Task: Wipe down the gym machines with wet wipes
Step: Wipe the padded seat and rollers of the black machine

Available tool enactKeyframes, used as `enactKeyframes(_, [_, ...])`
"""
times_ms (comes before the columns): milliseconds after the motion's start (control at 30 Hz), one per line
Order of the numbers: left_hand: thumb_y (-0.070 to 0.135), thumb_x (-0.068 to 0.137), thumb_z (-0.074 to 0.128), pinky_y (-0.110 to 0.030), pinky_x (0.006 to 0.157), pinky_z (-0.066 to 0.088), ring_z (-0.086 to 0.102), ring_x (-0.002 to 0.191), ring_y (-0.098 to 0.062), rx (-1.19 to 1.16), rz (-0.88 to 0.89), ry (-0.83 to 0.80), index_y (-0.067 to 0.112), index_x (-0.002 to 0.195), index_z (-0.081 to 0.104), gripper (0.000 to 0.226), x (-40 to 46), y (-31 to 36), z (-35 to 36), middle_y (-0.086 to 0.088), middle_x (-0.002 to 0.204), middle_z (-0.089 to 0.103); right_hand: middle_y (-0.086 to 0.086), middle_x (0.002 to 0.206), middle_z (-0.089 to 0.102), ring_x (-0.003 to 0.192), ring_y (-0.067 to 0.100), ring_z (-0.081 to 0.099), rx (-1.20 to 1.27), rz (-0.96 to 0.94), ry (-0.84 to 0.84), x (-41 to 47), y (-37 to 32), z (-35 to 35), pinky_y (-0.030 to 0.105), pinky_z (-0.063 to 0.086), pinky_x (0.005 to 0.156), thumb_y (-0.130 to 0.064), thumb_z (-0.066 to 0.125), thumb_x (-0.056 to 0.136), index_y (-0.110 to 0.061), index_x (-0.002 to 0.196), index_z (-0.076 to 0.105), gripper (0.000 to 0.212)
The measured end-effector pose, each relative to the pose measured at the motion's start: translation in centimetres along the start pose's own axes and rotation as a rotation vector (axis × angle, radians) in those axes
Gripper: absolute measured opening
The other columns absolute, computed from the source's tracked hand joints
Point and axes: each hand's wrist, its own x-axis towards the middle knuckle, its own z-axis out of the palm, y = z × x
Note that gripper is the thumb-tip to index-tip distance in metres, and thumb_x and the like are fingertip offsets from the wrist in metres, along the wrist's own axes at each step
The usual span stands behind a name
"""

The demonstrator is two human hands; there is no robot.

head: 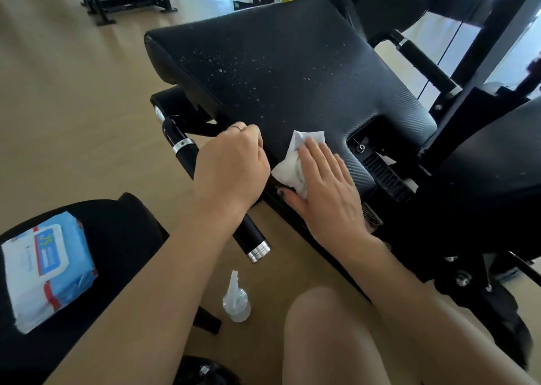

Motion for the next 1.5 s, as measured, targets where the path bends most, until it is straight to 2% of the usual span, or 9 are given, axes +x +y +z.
enactKeyframes(200, [0.003,0.093,0.043,-0.03,0.06,0.041,0.059,0.08,-0.017,-0.111,-0.062,0.099,0.014,0.095,0.067,0.026,0.1,-0.3,-0.4,-0.001,0.096,0.066,0.008,0.17,0.018,0.158,0.022,0.01,0.007,-0.063,-0.07,-1.8,0.3,-0.1,0.044,0.012,0.129,-0.044,0.022,0.11,-0.017,0.163,0.019,0.06])
enactKeyframes(400, [0.002,0.093,0.043,-0.03,0.061,0.04,0.06,0.083,-0.017,-0.115,-0.078,0.115,0.014,0.099,0.068,0.028,0.1,-0.3,-0.3,-0.002,0.101,0.068,0.001,0.171,0.011,0.158,0.014,0.004,-0.024,-0.075,-0.128,2.4,-1.1,-0.1,0.037,0.003,0.13,-0.041,0.01,0.11,-0.016,0.164,0.015,0.059])
enactKeyframes(567, [0.009,0.095,0.046,-0.029,0.063,0.034,0.056,0.084,-0.014,-0.023,-0.091,0.057,0.015,0.107,0.067,0.024,0.2,-0.1,-0.2,-0.002,0.107,0.067,0.002,0.171,0.012,0.158,0.015,0.005,0.006,-0.096,-0.158,6.0,-2.3,-0.2,0.036,0.003,0.129,-0.034,0.019,0.111,-0.016,0.164,0.016,0.056])
enactKeyframes(800, [0.009,0.094,0.047,-0.031,0.064,0.039,0.063,0.082,-0.024,0.087,-0.114,-0.026,0.013,0.111,0.066,0.026,0.2,0.1,-0.1,-0.002,0.116,0.064,0.005,0.166,0.03,0.155,0.019,0.024,-0.035,-0.065,-0.046,-5.5,2.2,-0.7,0.048,0.029,0.124,-0.03,0.031,0.11,-0.011,0.159,0.034,0.052])
enactKeyframes(1033, [0.01,0.097,0.048,-0.032,0.071,0.042,0.065,0.097,-0.025,0.096,-0.102,-0.03,0.015,0.122,0.067,0.032,0.3,-0.1,0.0,-0.003,0.12,0.066,-0.005,0.172,0.004,0.158,0.01,-0.004,0.081,0.006,-0.2,4.4,-1.6,-0.2,0.036,0.0,0.129,-0.037,0.013,0.11,-0.023,0.165,0.009,0.056])
enactKeyframes(1133, [0.011,0.098,0.048,-0.032,0.071,0.042,0.066,0.098,-0.025,0.105,-0.089,-0.017,0.015,0.123,0.068,0.032,0.3,-0.2,-0.1,-0.005,0.119,0.067,-0.004,0.172,0.003,0.158,0.01,-0.004,0.103,0.005,-0.217,6.5,-2.5,-0.2,0.038,0.0,0.129,-0.034,0.015,0.111,-0.022,0.165,0.008,0.055])
enactKeyframes(1267, [0.012,0.097,0.051,-0.035,0.075,0.047,0.066,0.098,-0.026,0.062,-0.102,-0.032,0.015,0.124,0.067,0.032,0.2,-0.1,-0.1,-0.005,0.122,0.066,-0.004,0.171,0.009,0.158,0.01,0.001,0.031,0.032,-0.15,-1.5,-1.5,-0.7,0.039,0.005,0.129,-0.039,0.008,0.11,-0.021,0.164,0.013,0.057])
enactKeyframes(1367, [0.01,0.096,0.051,-0.036,0.071,0.046,0.065,0.09,-0.026,0.053,-0.103,-0.011,0.014,0.118,0.069,0.028,0.3,-0.1,0.1,-0.005,0.116,0.066,-0.001,0.17,0.016,0.158,0.012,0.007,-0.01,0.049,-0.108,-5.6,-0.5,-0.4,0.039,0.01,0.129,-0.035,0.016,0.111,-0.019,0.163,0.02,0.055])
enactKeyframes(1500, [0.009,0.096,0.05,-0.035,0.07,0.044,0.064,0.09,-0.027,0.049,-0.097,-0.014,0.014,0.117,0.069,0.028,0.3,-0.2,0.3,-0.004,0.116,0.065,-0.004,0.171,0.008,0.158,0.011,0.001,0.029,0.087,-0.162,-0.6,-0.8,-0.2,0.037,0.002,0.129,-0.037,0.015,0.111,-0.021,0.164,0.011,0.056])
